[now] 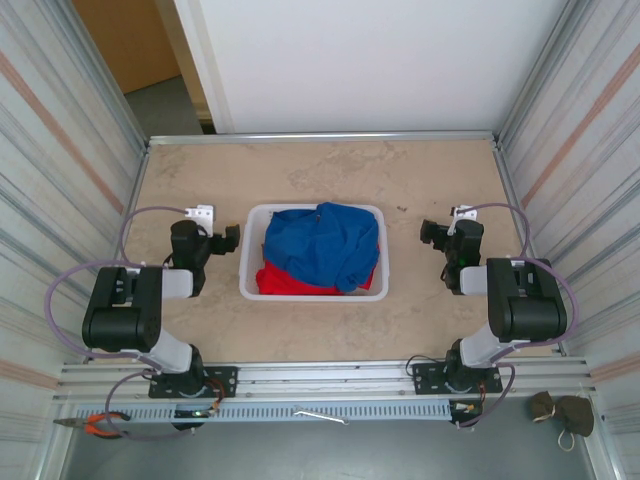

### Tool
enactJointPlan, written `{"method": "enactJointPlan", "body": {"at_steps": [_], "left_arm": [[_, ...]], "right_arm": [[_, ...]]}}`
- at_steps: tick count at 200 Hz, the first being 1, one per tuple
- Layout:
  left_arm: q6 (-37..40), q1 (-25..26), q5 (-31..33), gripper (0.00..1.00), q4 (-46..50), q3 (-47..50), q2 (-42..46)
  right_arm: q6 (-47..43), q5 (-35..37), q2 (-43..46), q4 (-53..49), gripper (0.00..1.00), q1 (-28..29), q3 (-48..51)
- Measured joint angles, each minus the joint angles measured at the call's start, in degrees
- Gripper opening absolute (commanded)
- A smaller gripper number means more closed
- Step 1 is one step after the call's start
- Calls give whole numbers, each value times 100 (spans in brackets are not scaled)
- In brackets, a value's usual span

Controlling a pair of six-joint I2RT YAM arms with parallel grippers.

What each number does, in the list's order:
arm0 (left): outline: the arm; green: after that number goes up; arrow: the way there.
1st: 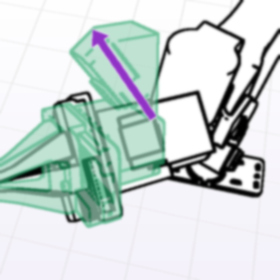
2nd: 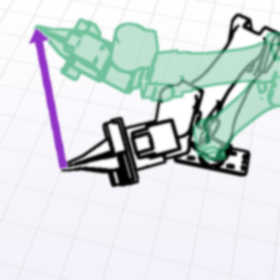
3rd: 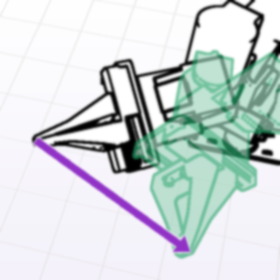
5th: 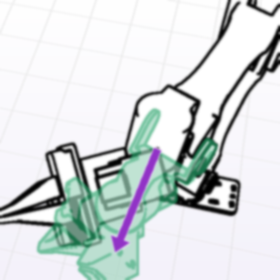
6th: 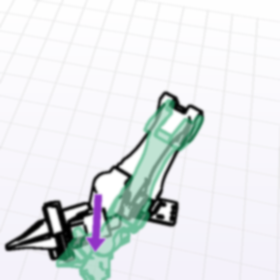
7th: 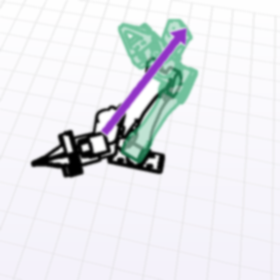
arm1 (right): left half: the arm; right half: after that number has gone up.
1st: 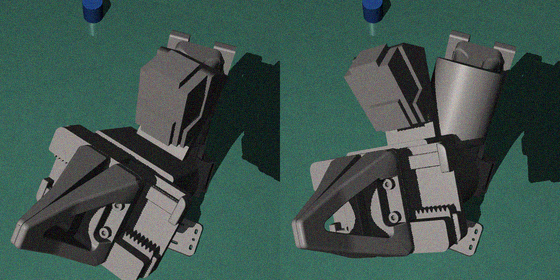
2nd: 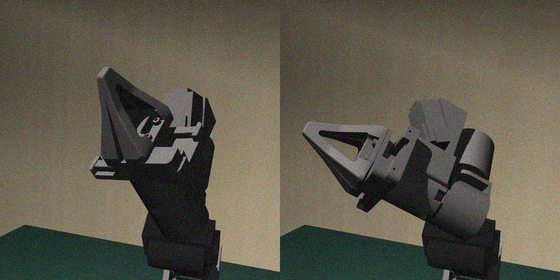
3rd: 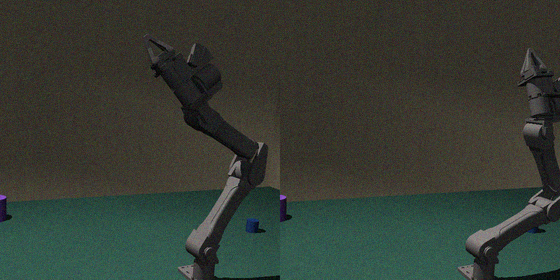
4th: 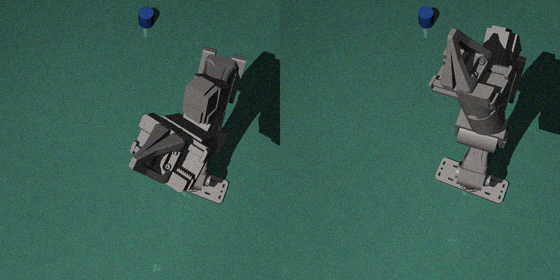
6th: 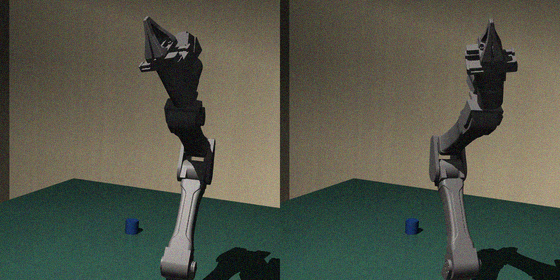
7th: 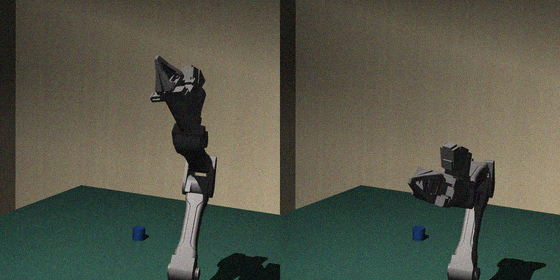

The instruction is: Fold the inside-out t-shirt

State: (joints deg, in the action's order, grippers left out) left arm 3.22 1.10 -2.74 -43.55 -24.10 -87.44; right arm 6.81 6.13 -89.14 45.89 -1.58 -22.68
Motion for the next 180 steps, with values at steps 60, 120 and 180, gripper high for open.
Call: {"method": "enactJointPlan", "body": {"at_steps": [60, 120, 180], "left_arm": [[-278, 42, 997, 99, 719, -59, 680], [-1845, 251, 1270, 99, 4907, -2236, 2363], [-4009, 2612, 680, 99, 7228, -1504, 4557]], "right_arm": [[0, 166, 345, -1058, 99, 125, -356], [981, -92, 1681, -3797, 99, 341, -2398], [1027, -511, 1121, -6454, 99, 1757, -4024]]}}
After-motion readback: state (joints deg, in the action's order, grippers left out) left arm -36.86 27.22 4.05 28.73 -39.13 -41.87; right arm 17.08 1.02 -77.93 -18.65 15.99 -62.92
